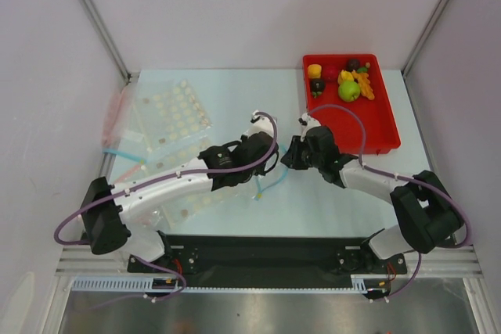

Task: Place the food in the zip-top bag and seal the zipper
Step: Open the zipper of the food storage bag at the center of the board.

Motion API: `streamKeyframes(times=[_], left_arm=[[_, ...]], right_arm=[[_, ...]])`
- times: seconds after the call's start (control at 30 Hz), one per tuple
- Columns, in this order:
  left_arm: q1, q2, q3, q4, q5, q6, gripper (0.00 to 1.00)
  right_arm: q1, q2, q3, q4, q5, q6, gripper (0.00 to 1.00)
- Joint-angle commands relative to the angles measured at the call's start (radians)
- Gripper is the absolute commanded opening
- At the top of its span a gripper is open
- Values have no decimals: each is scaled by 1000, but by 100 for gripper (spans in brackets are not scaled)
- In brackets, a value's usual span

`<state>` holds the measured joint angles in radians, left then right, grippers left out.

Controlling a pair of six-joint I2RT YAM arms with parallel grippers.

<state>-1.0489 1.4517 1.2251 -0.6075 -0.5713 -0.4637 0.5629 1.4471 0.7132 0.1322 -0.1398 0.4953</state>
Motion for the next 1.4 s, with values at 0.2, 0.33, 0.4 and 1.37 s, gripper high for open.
streamKeyframes(times=[0.2,0.33,0.4,1.37], left_arm=[[13,27,1,106,204,7,4],[32,18,-45,144,261,42,19],[32,18,-65,144,251,53,31],[29,122,-45,155,364,45,1]], right_arm=[[20,53,62,53,-47,-27,0],[32,59,68,73,-27,-47,0],[40,64,74,73,-12,-57,0],[84,128,107,150,-70,-90,0]])
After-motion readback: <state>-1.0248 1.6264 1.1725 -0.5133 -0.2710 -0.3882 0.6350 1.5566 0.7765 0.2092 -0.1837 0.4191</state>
